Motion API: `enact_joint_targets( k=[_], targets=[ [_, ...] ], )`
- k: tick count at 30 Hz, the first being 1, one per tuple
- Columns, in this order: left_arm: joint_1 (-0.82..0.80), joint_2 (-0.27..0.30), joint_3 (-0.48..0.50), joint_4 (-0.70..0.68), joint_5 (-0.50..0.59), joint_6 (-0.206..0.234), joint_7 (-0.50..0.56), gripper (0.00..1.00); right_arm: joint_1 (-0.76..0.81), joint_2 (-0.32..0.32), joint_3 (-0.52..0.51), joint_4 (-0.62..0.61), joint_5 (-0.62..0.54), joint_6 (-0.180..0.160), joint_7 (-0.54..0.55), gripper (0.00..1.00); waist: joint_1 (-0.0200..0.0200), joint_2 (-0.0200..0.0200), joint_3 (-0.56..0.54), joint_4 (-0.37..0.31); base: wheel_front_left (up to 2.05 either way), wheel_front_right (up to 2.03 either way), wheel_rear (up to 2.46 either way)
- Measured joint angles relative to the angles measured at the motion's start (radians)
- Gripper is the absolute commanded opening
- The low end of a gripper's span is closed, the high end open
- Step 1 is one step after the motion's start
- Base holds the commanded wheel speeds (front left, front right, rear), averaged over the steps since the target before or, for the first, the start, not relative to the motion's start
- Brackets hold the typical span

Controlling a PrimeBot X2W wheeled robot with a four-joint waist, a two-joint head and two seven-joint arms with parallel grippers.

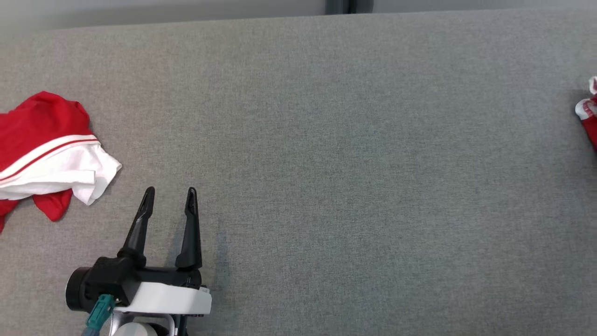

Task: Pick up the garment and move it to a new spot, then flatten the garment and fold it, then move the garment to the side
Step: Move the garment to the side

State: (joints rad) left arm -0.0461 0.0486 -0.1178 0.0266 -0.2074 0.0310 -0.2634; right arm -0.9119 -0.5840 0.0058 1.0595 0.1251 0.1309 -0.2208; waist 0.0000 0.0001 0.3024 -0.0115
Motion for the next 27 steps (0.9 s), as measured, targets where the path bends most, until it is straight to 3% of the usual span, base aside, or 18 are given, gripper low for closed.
enact_joint_targets(
  k=[4, 8, 9, 16, 22, 27],
  targets=[
    [0.022, 0.0, 0.027, -0.002, -0.011, 0.001, 0.0, 1.0, 0.129, 0.068, -0.03, -0.149, 0.035, 0.0, -0.037, 1.0, 0.0, 0.0, -0.057, -0.005, 0.0, 0.0, 0.0],
    [0.045, 0.0, 0.069, 0.002, -0.021, 0.001, 0.0, 1.0, 0.346, 0.153, -0.085, -0.448, 0.05, 0.0, -0.041, 1.0, 0.0, 0.0, -0.119, -0.012, 0.0, 0.0, 0.0],
    [0.045, 0.0, 0.069, 0.002, -0.021, 0.001, 0.0, 1.0, 0.346, 0.153, -0.085, -0.448, 0.05, 0.0, -0.041, 1.0, 0.0, 0.0, -0.119, -0.012, 0.0, 0.0, 0.0],
    [0.099, 0.0, 0.127, 0.035, -0.021, -0.013, 0.0, 1.0, 0.744, 0.362, -0.146, -0.861, -0.002, 0.0, -0.043, 1.0, 0.0, 0.0, -0.223, -0.025, 0.0, 0.0, 0.0],
    [0.115, 0.0, 0.149, 0.081, -0.015, -0.023, 0.0, 1.0, 0.926, 0.467, -0.124, -0.95, -0.049, 0.0, -0.044, 1.0, 0.0, 0.0, -0.275, -0.019, 0.0, 0.0, 0.0],
    [0.138, 0.0, 0.147, 0.135, -0.015, -0.03, 0.0, 1.0, 0.99, 0.5, -0.095, -0.941, -0.067, 0.0, -0.043, 1.0, 0.0, 0.0, -0.298, -0.004, 0.0, 0.0, 0.0]
  ],
)
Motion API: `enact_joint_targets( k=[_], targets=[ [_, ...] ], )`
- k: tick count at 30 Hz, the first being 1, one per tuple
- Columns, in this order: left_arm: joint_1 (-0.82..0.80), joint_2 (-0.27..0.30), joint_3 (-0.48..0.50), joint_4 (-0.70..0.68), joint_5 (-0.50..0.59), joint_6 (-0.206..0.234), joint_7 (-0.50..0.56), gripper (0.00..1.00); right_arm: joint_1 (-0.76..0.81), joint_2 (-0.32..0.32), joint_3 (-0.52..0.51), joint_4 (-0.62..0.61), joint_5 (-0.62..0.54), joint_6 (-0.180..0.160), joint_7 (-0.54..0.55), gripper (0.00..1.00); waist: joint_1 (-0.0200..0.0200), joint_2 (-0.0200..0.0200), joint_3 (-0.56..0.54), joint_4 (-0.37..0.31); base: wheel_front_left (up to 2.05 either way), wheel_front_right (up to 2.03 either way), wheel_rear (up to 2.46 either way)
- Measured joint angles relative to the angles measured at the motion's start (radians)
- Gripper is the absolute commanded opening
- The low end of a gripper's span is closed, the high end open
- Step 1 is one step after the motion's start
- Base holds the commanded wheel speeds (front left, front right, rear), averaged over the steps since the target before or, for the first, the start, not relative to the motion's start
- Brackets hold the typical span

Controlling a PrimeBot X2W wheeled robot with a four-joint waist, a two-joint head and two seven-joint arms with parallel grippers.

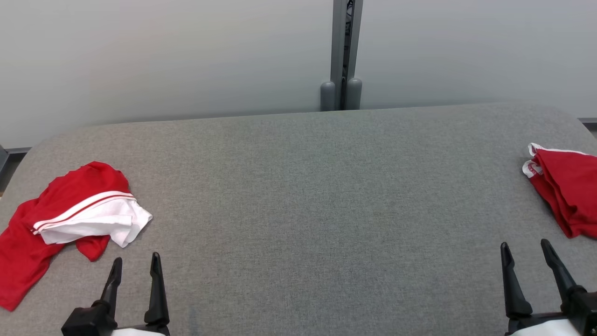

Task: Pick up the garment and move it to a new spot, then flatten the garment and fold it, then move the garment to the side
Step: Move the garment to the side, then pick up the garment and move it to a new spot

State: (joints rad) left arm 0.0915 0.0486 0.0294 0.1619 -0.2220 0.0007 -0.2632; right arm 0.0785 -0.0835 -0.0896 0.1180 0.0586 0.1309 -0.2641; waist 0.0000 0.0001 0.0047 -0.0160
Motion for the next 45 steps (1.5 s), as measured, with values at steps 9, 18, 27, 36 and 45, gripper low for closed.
enact_joint_targets(
  k=[9, 18, 27, 36, 45],
  targets=[
    [0.005, 0.0, -0.021, 0.05, 0.016, -0.001, 0.0, 1.0, 0.028, 0.027, -0.007, 0.0, -0.007, 0.0, 0.0, 1.0, 0.0, 0.0, -0.012, 0.014, 0.0, 0.0, 0.0],
    [0.003, 0.0, -0.028, 0.082, 0.028, -0.013, 0.0, 1.0, 0.026, 0.032, -0.017, 0.003, -0.01, 0.0, 0.0, 1.0, 0.0, 0.0, -0.002, 0.021, 0.0, 0.0, 0.0],
    [-0.011, 0.0, -0.036, 0.087, 0.028, -0.017, 0.0, 1.0, 0.024, 0.034, -0.019, 0.008, -0.007, 0.0, 0.0, 1.0, 0.0, 0.0, 0.006, 0.047, 0.0, 0.0, 0.0],
    [-0.028, 0.0, -0.045, 0.065, 0.019, -0.013, 0.0, 1.0, 0.034, 0.034, 0.033, 0.01, -0.004, 0.0, 0.0, 1.0, 0.0, 0.0, 0.001, 0.176, 0.0, 0.0, 0.0],
    [0.009, 0.001, -0.047, 0.039, -0.001, 0.003, 0.0, 1.0, -0.005, 0.036, 0.144, 0.03, 0.008, 0.0, 0.0, 1.0, 0.0, 0.0, -0.006, 0.347, 0.0, 0.0, 0.0]
  ],
)
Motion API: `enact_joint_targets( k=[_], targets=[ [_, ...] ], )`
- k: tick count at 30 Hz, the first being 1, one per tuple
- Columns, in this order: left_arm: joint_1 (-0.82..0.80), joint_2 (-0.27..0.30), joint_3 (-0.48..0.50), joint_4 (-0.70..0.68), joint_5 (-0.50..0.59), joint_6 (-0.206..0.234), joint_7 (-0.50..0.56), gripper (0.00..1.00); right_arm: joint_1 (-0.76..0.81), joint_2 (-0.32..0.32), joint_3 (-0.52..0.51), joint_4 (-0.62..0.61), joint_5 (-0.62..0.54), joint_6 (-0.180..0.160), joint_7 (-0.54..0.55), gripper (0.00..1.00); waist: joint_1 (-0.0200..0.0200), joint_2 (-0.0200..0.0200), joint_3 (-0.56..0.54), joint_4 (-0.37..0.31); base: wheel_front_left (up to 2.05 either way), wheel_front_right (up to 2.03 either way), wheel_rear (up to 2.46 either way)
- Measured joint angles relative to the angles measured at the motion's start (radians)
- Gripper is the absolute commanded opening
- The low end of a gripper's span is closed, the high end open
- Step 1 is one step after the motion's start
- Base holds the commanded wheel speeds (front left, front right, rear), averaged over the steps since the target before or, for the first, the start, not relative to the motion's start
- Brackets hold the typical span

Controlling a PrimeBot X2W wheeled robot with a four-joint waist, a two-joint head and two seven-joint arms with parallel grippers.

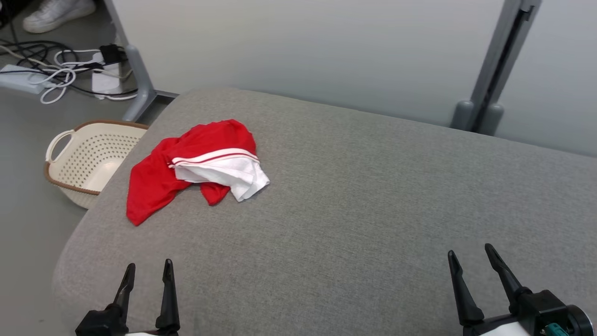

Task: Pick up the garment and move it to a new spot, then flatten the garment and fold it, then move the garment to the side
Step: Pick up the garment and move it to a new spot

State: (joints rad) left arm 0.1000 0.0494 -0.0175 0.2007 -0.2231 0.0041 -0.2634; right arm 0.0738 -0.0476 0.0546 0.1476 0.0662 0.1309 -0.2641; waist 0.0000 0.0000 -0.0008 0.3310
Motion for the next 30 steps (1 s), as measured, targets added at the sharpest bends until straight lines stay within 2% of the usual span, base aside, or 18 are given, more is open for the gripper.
enact_joint_targets(
  k=[3, 7, 11, 13, 17, 23, 30],
  targets=[
    [0.002, 0.0, 0.001, -0.011, -0.007, 0.002, 0.0, 1.0, -0.008, 0.0, 0.018, 0.004, 0.0, 0.0, 0.0, 1.0, 0.0, 0.0, 0.002, 0.034, 0.0, 0.0, 0.0],
    [-0.002, 0.0, 0.005, -0.018, -0.049, 0.005, 0.0, 1.0, -0.015, 0.0, 0.023, 0.006, 0.0, 0.0, 0.0, 1.0, 0.0, 0.0, 0.025, 0.038, 0.0, 0.0, 0.0],
    [-0.102, -0.001, -0.041, 0.067, -0.097, -0.034, 0.001, 1.0, -0.032, -0.024, 0.024, 0.009, 0.001, 0.0, 0.0, 1.0, 0.0, 0.0, 0.078, 0.017, 0.0, 0.0, 0.0],
    [-0.177, 0.004, -0.051, 0.123, -0.104, -0.046, 0.035, 1.0, -0.056, -0.037, 0.033, 0.006, 0.001, 0.0, 0.0, 1.0, 0.0, 0.0, 0.108, 0.004, 0.0, 0.0, 0.0],
    [-0.36, 0.041, -0.055, 0.198, -0.121, -0.065, 0.147, 1.0, -0.123, -0.063, 0.046, -0.002, 0.011, 0.0, 0.0, 1.0, 0.0, 0.0, 0.182, -0.032, 0.0, 0.0, 0.0],
    [-0.583, 0.126, -0.03, 0.328, -0.141, -0.058, 0.337, 1.0, -0.203, -0.072, 0.069, 0.0, 0.032, 0.0, 0.0, 1.0, 0.0, 0.0, 0.294, -0.112, 0.0, 0.0, 0.0],
    [-0.752, 0.199, 0.036, 0.459, -0.176, -0.028, 0.404, 1.0, -0.26, -0.069, 0.093, 0.014, 0.05, 0.0, 0.0, 1.0, 0.0, 0.0, 0.383, -0.207, 0.0, 0.0, 0.0]
  ],
)
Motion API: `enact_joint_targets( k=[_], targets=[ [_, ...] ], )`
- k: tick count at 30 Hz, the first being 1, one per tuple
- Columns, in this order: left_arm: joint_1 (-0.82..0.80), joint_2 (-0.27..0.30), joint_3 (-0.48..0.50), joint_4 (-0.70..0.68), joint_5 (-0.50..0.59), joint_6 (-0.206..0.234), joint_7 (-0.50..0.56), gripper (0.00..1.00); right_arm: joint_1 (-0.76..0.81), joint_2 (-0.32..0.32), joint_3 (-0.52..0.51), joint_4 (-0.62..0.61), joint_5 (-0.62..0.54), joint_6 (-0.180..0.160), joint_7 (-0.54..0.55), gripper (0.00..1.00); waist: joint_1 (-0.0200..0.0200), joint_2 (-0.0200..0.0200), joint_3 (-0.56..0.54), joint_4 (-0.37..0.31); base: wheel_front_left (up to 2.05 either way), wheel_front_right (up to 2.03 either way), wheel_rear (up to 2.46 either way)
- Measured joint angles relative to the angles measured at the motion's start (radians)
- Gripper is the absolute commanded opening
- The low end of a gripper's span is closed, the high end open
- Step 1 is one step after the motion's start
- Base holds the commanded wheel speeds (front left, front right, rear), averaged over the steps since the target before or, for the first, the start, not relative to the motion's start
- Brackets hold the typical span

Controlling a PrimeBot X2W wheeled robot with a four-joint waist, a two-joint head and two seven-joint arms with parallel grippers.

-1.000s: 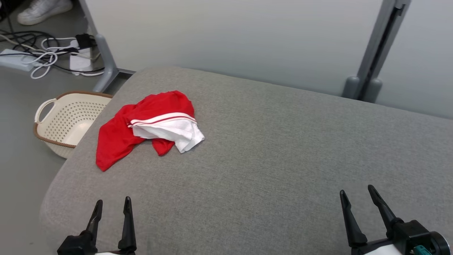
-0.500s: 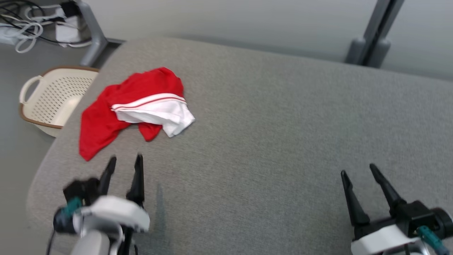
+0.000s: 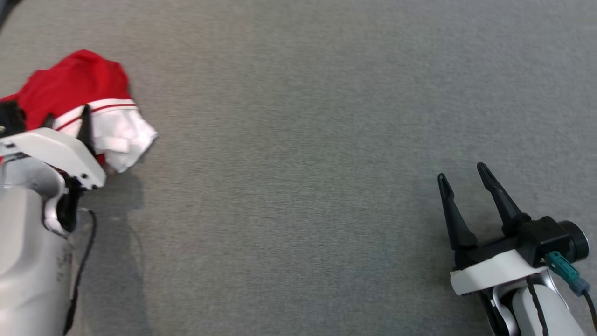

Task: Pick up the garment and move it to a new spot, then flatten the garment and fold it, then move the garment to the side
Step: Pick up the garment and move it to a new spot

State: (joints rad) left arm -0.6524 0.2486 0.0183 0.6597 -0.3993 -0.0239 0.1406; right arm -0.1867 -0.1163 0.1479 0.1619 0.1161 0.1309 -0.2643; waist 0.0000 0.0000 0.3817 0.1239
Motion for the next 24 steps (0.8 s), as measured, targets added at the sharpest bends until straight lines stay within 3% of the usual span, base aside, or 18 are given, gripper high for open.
enact_joint_targets(
  k=[4, 5, 6, 7, 8, 16, 24],
  targets=[
    [-0.046, 0.038, 0.033, 0.092, -0.022, 0.03, 0.051, 1.0, -0.029, 0.013, 0.015, 0.009, 0.009, 0.0, 0.0, 1.0, -0.0001, 0.0, 0.036, -0.062, 0.0, 0.0, 0.0],
    [-0.051, 0.053, 0.037, 0.118, -0.025, 0.029, 0.067, 0.95, -0.033, 0.016, 0.015, 0.009, 0.011, 0.0, 0.0, 1.0, 0.0, 0.0, 0.042, -0.076, 0.0, 0.0, 0.0],
    [-0.056, 0.069, 0.044, 0.136, -0.029, 0.028, 0.072, 0.57, -0.035, 0.017, 0.013, 0.01, 0.013, 0.0, 0.0, 1.0, 0.0, 0.0, 0.047, -0.09, 0.0, 0.0, 0.0],
    [-0.061, 0.083, 0.052, 0.155, -0.037, 0.028, 0.078, 0.38, -0.037, 0.02, 0.01, 0.01, 0.015, 0.0, 0.0, 1.0, 0.0, 0.0, 0.051, -0.103, 0.0, 0.0, 0.0],
    [-0.067, 0.095, 0.056, 0.17, -0.04, 0.024, 0.08, 0.0, -0.04, 0.021, 0.007, 0.012, 0.017, 0.0, 0.0, 1.0, 0.0, 0.0, 0.054, -0.114, 0.0, 0.0, 0.0],
    [-0.069, 0.141, 0.036, 0.181, -0.04, -0.031, 0.088, 0.0, -0.023, 0.029, -0.015, 0.023, 0.022, 0.0, 0.0, 1.0, 0.0, 0.0, 0.027, -0.135, 0.0, 0.0, 0.0],
    [-0.071, 0.144, -0.017, -0.085, -0.041, -0.073, 0.098, 0.0, -0.007, 0.048, -0.01, 0.026, 0.026, 0.0, 0.0, 1.0, 0.0, 0.0, -0.029, -0.122, 0.0, 0.0, 0.0]
  ],
)
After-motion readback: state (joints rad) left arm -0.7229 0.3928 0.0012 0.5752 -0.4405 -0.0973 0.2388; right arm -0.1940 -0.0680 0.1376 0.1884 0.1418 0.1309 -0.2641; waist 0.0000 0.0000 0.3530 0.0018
